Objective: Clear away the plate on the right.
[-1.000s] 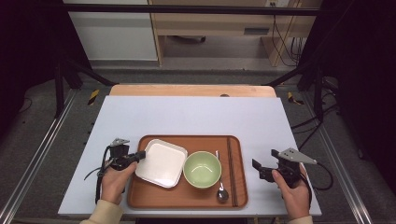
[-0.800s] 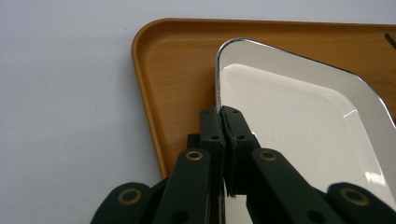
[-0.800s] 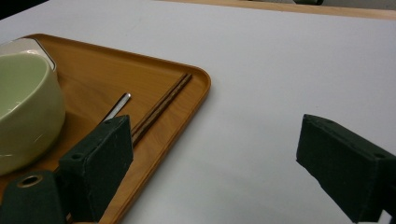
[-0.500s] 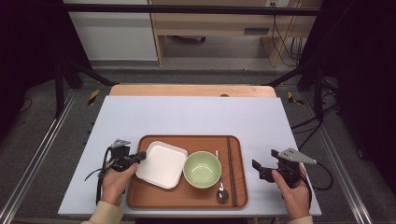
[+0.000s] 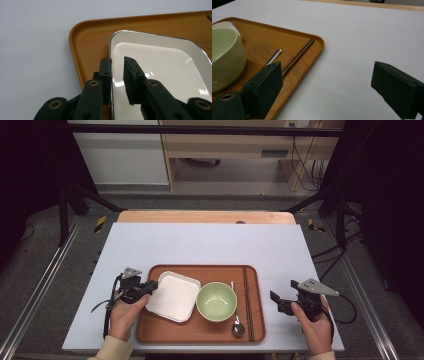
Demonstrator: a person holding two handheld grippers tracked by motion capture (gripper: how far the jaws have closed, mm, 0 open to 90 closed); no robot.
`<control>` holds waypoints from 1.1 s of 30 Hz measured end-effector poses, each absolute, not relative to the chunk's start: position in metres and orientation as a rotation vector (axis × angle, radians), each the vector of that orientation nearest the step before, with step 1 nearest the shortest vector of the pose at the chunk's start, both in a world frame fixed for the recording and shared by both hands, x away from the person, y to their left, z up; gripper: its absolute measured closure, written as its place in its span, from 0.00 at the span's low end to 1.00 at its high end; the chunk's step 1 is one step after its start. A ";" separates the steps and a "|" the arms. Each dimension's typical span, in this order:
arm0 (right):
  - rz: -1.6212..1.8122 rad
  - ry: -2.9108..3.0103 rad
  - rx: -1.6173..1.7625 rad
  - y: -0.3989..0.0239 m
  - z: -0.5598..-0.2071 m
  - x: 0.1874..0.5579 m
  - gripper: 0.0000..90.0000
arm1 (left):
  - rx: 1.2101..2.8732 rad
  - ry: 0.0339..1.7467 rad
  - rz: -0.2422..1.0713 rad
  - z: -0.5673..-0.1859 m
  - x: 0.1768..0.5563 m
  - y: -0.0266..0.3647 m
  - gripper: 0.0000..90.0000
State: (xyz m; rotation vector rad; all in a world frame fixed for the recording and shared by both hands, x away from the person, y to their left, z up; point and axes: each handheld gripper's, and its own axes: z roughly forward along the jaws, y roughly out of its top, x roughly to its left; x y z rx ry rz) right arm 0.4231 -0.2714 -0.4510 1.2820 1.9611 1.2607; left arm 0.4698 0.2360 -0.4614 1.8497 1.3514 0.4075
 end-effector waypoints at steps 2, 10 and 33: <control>1.262 1.959 1.280 -0.272 -0.451 0.423 0.12 | 1.851 1.343 0.422 -0.461 0.469 0.235 0.81; 1.259 1.959 1.280 -0.272 -0.451 0.423 0.11 | 1.871 1.301 0.506 -0.455 0.468 0.230 0.63; 1.262 1.934 1.256 -0.270 -0.447 0.420 0.07 | 1.789 0.965 0.656 -0.423 0.452 0.218 0.14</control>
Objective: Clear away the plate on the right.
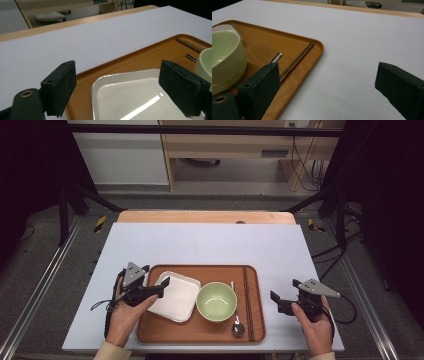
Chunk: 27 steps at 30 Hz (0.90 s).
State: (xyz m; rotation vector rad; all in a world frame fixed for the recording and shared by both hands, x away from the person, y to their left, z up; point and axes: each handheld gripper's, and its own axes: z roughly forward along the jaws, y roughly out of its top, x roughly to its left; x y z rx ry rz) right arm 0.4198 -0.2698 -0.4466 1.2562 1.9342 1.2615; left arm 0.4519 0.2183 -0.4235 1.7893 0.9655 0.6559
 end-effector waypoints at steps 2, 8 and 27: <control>1.272 1.928 1.256 -0.270 -0.446 0.419 0.07 | 1.777 0.929 0.664 -0.420 0.449 0.221 0.12; 1.301 1.882 1.241 -0.273 -0.441 0.417 0.08 | 1.722 0.827 0.706 -0.412 0.442 0.235 0.07; 1.321 1.732 1.172 -0.289 -0.446 0.412 0.09 | 1.613 0.788 0.837 -0.442 0.426 0.301 0.07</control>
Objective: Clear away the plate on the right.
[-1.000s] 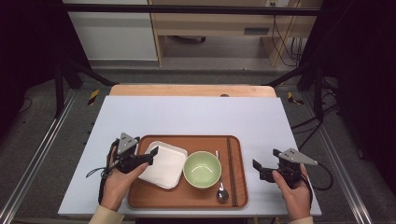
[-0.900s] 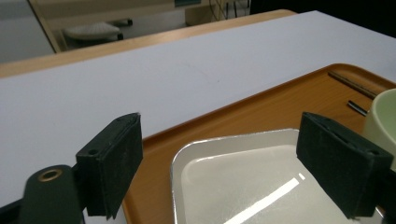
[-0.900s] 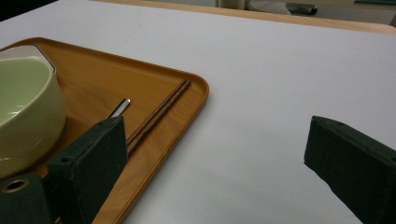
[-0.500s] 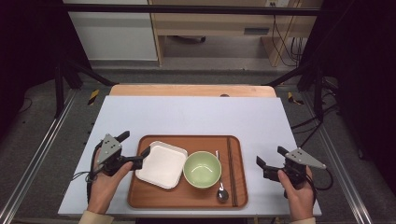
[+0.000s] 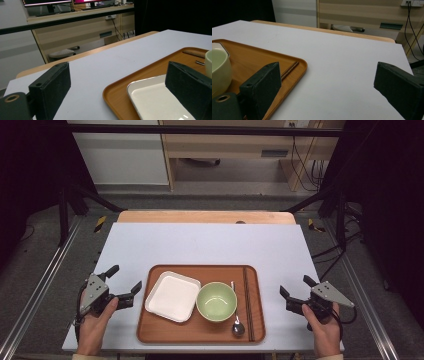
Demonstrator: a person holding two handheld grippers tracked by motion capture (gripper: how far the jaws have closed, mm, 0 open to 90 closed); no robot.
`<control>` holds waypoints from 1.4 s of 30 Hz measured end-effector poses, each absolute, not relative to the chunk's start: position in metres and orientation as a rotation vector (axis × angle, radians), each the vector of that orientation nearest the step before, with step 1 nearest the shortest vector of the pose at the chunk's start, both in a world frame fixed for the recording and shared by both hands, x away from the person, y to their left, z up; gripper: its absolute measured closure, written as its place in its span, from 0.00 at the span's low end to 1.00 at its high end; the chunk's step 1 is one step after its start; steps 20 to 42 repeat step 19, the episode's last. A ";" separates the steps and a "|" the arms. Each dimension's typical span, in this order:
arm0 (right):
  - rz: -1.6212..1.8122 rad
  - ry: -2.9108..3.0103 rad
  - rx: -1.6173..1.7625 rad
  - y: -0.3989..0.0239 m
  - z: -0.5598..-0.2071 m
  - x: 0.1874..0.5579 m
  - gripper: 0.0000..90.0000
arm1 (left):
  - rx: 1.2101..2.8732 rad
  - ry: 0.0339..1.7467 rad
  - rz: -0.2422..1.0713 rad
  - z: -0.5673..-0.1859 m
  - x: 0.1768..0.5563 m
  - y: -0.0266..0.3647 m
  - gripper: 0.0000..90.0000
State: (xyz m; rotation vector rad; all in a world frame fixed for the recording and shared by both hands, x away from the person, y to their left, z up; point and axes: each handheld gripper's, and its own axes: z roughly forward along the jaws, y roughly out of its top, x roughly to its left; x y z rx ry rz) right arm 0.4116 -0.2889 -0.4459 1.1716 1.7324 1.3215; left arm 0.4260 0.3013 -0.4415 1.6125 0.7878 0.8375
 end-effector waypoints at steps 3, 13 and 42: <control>1.316 1.734 1.161 -0.288 -0.448 0.412 0.10 | 1.602 0.794 0.852 -0.451 0.424 0.309 0.07; 1.299 1.752 1.138 -0.284 -0.457 0.416 0.10 | 1.580 0.808 0.869 -0.468 0.414 0.323 0.03; 1.316 1.754 1.132 -0.282 -0.455 0.414 0.09 | 1.539 0.820 0.885 -0.467 0.407 0.332 0.02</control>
